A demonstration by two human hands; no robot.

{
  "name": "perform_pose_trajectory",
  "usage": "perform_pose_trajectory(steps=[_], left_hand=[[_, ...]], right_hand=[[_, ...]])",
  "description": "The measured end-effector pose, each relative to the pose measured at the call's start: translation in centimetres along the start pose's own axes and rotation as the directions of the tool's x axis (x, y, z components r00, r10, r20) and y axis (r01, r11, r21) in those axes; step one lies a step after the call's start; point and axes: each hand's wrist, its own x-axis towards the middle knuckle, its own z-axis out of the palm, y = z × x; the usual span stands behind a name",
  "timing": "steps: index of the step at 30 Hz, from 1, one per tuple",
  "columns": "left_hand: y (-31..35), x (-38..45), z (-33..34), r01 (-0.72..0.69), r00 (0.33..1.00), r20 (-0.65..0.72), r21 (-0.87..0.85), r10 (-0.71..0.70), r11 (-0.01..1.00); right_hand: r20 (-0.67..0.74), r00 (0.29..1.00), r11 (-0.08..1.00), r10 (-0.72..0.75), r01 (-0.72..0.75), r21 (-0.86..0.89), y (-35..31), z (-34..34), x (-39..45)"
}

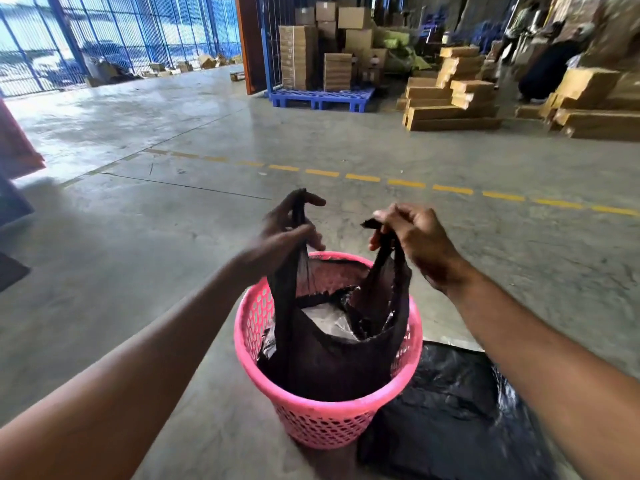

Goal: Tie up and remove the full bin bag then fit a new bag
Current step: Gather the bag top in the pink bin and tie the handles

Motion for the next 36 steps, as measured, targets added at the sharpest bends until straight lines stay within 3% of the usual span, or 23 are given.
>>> perform_pose_trajectory(steps=[3,5,8,10,12,14,17,21,25,27,29,32,36], left_hand=[[-1.7,-0.2,2.6,-0.001,0.983,0.184,0.077,-0.013,0.997],[-2.3,-0.5,4.3,-0.052,0.953,0.303,0.177,-0.004,0.983],[-2.9,-0.7,5.7,-0.110,0.927,0.374,0.289,-0.007,0.951],[-3.3,-0.7,6.2,-0.020,0.941,0.334,0.240,-0.063,0.971],[-3.2,-0.6,6.0,0.240,0.944,0.205,0.115,-0.259,0.964],[-3.2,-0.5,5.3,0.388,0.910,0.162,-0.006,-0.382,0.921],[-3.7,-0.4,4.8,0.420,0.891,0.199,-0.023,-0.408,0.907],[-3.8,-0.2,4.7,0.462,0.870,0.224,-0.053,-0.440,0.885],[-4.0,0.3,3.0,0.455,0.874,0.263,-0.147,-0.408,0.878],[-4.2,0.4,2.0,0.429,0.887,0.280,-0.202,-0.368,0.881],[-4.4,0.4,1.3,0.451,0.886,0.255,-0.280,-0.387,0.848],[-4.3,0.0,0.8,0.572,0.816,0.318,-0.330,-0.482,0.751],[-3.4,0.1,0.4,0.623,0.756,0.307,-0.071,-0.578,0.779]], right_hand=[[0.132,0.970,0.900,-0.206,0.241,-0.363,-0.9,2.3,-0.2],[0.202,0.936,0.822,-0.289,0.351,-0.448,-1.3,3.4,-0.7],[0.299,0.891,0.708,-0.342,0.453,-0.541,-1.1,4.6,-1.7],[0.324,0.890,0.764,-0.322,0.446,-0.466,-0.9,4.4,-1.6],[0.263,0.917,0.836,-0.300,0.386,-0.390,-0.4,3.1,-1.0],[0.237,0.930,0.806,-0.280,0.362,-0.468,0.4,1.5,-0.8],[0.272,0.917,0.746,-0.293,0.397,-0.534,1.8,0.8,-1.6],[0.122,0.902,0.788,-0.414,0.422,-0.448,3.1,2.2,-1.5],[-0.040,0.980,0.959,-0.194,0.181,-0.218,3.9,1.8,-0.3],[-0.085,0.992,0.993,-0.090,0.084,-0.080,4.3,0.8,0.0],[-0.043,0.999,0.999,-0.032,0.032,0.002,4.0,0.1,-0.4],[0.117,0.993,0.999,-0.024,0.018,0.051,2.8,0.3,-1.5],[0.282,0.955,0.995,-0.093,0.100,-0.009,0.4,1.9,-2.8]])
